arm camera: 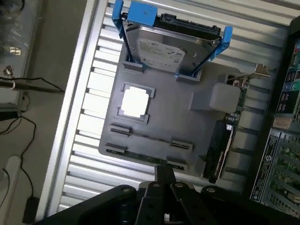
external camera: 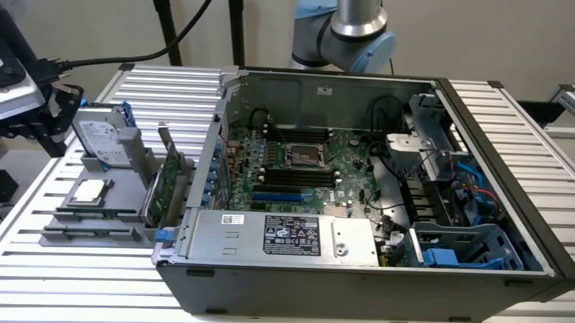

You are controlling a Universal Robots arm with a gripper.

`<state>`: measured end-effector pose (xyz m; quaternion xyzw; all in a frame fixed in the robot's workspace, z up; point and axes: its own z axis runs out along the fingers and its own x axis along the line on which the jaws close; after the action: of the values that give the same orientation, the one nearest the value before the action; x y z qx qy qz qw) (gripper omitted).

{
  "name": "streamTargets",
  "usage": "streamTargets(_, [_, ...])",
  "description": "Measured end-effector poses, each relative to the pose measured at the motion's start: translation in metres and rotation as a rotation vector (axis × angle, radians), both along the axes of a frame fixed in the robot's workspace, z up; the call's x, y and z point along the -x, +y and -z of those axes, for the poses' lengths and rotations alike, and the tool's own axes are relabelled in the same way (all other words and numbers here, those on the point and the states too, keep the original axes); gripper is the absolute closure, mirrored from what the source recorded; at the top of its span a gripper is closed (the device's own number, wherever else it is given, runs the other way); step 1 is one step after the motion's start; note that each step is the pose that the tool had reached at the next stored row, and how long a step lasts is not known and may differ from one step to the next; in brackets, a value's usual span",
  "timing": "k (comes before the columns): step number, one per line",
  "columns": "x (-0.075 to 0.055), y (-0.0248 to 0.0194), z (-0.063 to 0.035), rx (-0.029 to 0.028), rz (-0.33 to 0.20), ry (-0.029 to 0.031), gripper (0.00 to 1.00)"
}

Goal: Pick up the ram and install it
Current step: 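Reach for the ram, then pick up the ram and move it above insertion slot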

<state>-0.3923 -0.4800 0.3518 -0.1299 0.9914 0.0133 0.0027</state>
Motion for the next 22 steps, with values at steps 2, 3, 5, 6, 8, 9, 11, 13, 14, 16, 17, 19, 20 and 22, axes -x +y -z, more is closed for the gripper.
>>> streamTargets(2, [0.0,0.0,0.0011,0.0,-0.036,-0.0001,1.0])
streamTargets(3, [0.0,0.0,0.0015,0.0001,-0.056,0.0001,1.0])
streamTargets(5, [0.0,0.0,0.0026,0.0001,-0.092,0.0,1.0])
streamTargets(6, [0.0,0.0,0.0031,0.0,-0.11,0.0,1.0])
streamTargets(8, [0.0,0.0,0.0041,0.0001,-0.146,0.0,1.0])
streamTargets(9, [0.0,0.0,0.0047,0.0,-0.164,0.0,1.0])
streamTargets(11, [0.0,0.0,0.0059,0.0,-0.2,0.0001,1.0])
streamTargets(13, [0.0,0.0,0.0073,0.0,-0.237,0.0004,1.0])
streamTargets(14, [0.0,0.0,0.0081,-0.0001,-0.255,0.0004,1.0])
streamTargets(16, [0.0,0.0,0.0095,0.0,-0.292,0.0009,1.0])
streamTargets(17, [0.0,0.0,0.0102,-0.0001,-0.31,0.001,1.0])
streamTargets(19, [0.0,0.0,0.0115,0.0,-0.346,0.0014,1.0])
streamTargets(20, [0.0,0.0,0.0122,-0.0001,-0.364,0.0016,1.0])
streamTargets(22, [0.0,0.0,0.0135,-0.0002,-0.401,0.0023,1.0])
